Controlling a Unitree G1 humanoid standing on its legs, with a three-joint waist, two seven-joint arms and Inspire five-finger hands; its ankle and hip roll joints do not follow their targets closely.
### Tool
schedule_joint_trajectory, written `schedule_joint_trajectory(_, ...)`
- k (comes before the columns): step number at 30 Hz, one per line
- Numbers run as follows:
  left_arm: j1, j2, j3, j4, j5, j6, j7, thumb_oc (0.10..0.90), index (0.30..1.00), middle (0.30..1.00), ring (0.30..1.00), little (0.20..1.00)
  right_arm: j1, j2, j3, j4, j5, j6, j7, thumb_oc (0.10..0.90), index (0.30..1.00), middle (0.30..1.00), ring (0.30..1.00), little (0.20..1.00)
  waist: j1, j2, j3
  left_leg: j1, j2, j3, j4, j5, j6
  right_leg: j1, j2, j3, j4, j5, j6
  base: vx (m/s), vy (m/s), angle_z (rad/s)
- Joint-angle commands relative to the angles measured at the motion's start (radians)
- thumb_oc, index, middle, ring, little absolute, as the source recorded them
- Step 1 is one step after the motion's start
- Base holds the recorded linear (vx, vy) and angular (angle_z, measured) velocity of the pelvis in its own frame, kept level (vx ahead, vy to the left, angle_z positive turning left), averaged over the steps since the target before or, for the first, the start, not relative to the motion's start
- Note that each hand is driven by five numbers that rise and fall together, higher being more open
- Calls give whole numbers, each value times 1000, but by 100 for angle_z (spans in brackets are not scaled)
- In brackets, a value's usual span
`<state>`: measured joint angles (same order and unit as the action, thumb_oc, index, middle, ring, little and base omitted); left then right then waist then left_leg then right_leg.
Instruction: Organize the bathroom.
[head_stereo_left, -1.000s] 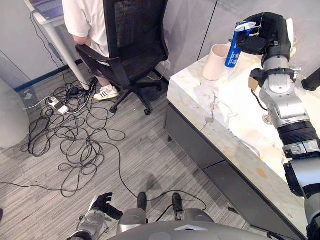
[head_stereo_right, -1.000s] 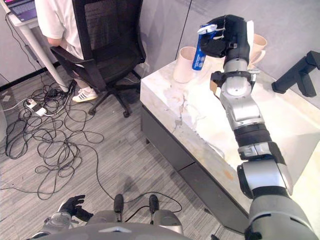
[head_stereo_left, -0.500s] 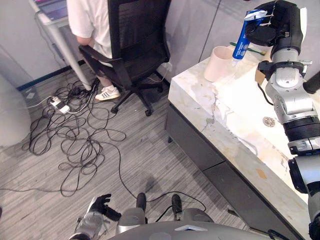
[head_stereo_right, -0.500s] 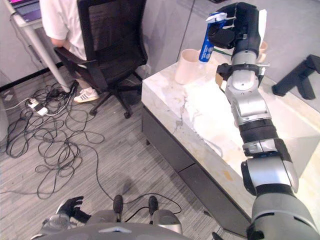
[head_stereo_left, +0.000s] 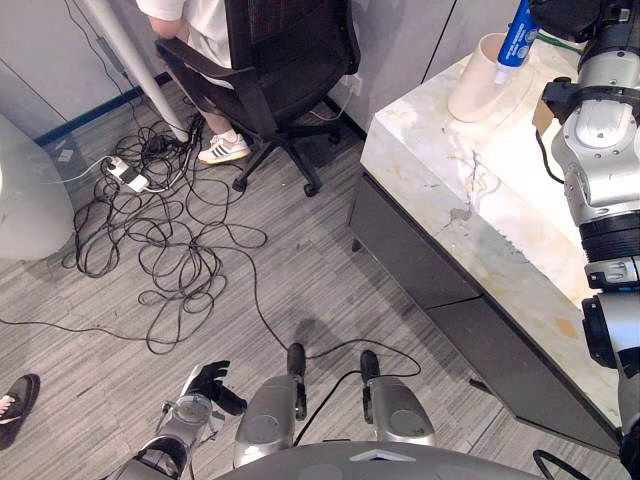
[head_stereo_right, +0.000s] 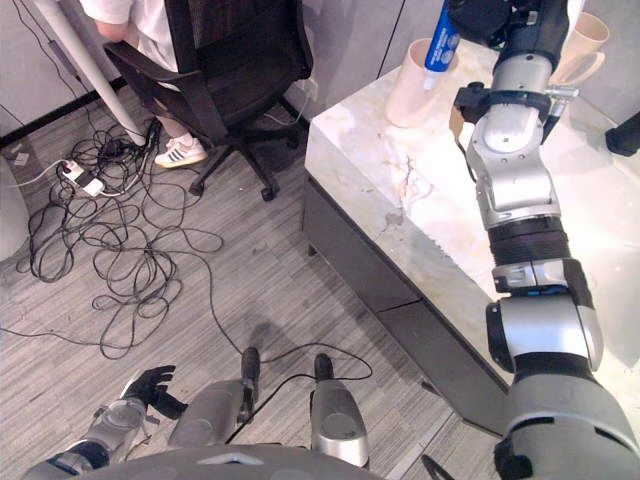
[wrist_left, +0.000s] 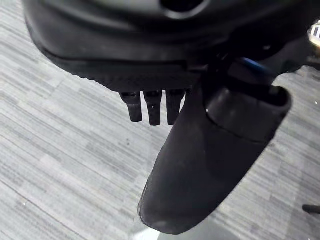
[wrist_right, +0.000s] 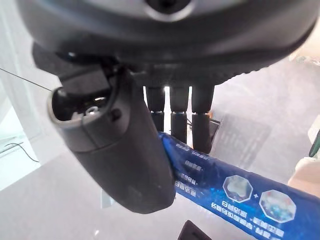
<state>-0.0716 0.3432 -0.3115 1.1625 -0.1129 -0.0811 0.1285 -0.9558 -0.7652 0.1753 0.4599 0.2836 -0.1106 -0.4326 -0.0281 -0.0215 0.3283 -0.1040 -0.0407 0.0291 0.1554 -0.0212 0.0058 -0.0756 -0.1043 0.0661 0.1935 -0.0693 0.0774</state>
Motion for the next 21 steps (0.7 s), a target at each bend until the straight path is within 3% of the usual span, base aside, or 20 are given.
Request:
schedule_joint_trajectory(1,72,52,-12,18,8,-30,22,800,900,900,900,900,-107,-107,-39,-56,17,-109,-15,400,300,300,300,300,32,-14,-137,37,48,-54,11,-32,13,-15,21,-15,36,34,7,76,-1,-9)
schedule_joint_trajectory(6,88,53,5,20,18,-30,22,800,900,900,900,900,-111,-105,-23,-43,42,-105,-27,400,300,300,300,300,48,-18,-155,50,37,-31,2,-50,27,-1,-5,-36,10,52,25,41,15,-18)
schedule_joint_trajectory(7,100,53,12,16,22,-33,27,800,900,900,900,900,-105,-100,-23,-37,53,-123,-25,400,300,300,300,300,53,-15,-154,57,38,-25,-3,-45,34,-11,-13,-56,50,56,34,31,33,-34)
schedule_joint_trajectory(8,113,54,12,10,28,-28,34,800,900,900,900,900,-95,-94,-31,-45,59,-131,-24,400,300,300,300,300,54,-9,-147,68,38,-21,-8,-48,42,-61,-3,-56,195,80,48,42,13,-48)
schedule_joint_trajectory(9,123,58,18,-5,20,-11,44,800,900,900,900,900,-93,-81,-43,-64,51,-118,-21,400,300,300,300,300,48,-10,-133,85,35,-19,-4,-56,43,-133,-5,-48,248,157,56,85,-46,-56)
schedule_joint_trajectory(10,125,63,27,-5,0,-4,49,800,900,900,900,900,-90,-69,-58,-81,46,-111,-14,400,300,300,300,300,44,-13,-123,103,35,-10,-3,-64,33,-171,-35,-54,199,206,62,144,-146,-82)
schedule_joint_trajectory(11,124,65,31,-8,-11,3,54,800,900,900,900,900,-82,-56,-57,-90,45,-124,-22,400,300,300,300,300,42,-23,-120,118,32,-4,-3,-80,29,-159,-56,-62,76,214,77,224,-289,-70)
schedule_joint_trajectory(12,129,73,54,-10,6,5,56,800,900,900,900,900,-83,-38,-43,-111,51,-135,-39,400,300,300,300,300,32,-37,-102,134,42,-28,22,-113,24,-175,-38,4,19,268,80,189,-268,-57)
schedule_joint_trajectory(14,126,78,59,-9,9,7,56,800,900,900,900,900,-76,-27,-58,-139,33,-120,-40,400,300,300,300,300,27,-38,-106,130,62,-14,40,-128,23,-158,-30,13,10,213,78,97,-188,-30)
schedule_joint_trajectory(15,129,80,61,-8,1,-2,44,800,900,900,900,900,-88,-34,-60,-146,23,-89,-35,400,300,300,300,300,22,-37,-117,110,83,-14,67,-117,17,-129,-14,34,21,163,65,59,-136,-5)
schedule_joint_trajectory(17,124,63,45,1,33,-20,38,800,900,900,900,900,-113,-41,-53,-143,24,-54,-43,400,300,300,300,300,23,-38,-134,89,108,-14,81,-97,-1,-90,-1,23,17,122,46,116,-97,25)
schedule_joint_trajectory(21,98,54,20,5,33,-13,19,800,900,900,900,900,-105,-87,-48,-59,41,-118,-18,400,300,300,300,300,30,-42,-167,86,130,-30,34,-61,-17,-51,-7,-5,-15,99,37,92,-26,46)
